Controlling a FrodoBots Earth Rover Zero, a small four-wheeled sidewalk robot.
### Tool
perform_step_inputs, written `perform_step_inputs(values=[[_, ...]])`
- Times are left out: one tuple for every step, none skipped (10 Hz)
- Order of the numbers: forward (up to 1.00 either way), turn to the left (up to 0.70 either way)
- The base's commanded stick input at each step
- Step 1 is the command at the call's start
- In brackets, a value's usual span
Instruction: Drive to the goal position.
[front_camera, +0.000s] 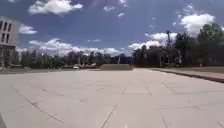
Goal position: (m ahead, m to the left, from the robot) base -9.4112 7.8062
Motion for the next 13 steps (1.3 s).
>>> perform_step_inputs(values=[[0.7, 0.0], [0.7, 0.0], [0.7, 0.0], [0.7, 0.0], [0.7, 0.0], [0.7, 0.0], [0.7, 0.0], [0.7, 0.0], [0.7, 0.0], [0.7, 0.0], [0.7, 0.0], [0.7, 0.0], [0.7, 0.0]])
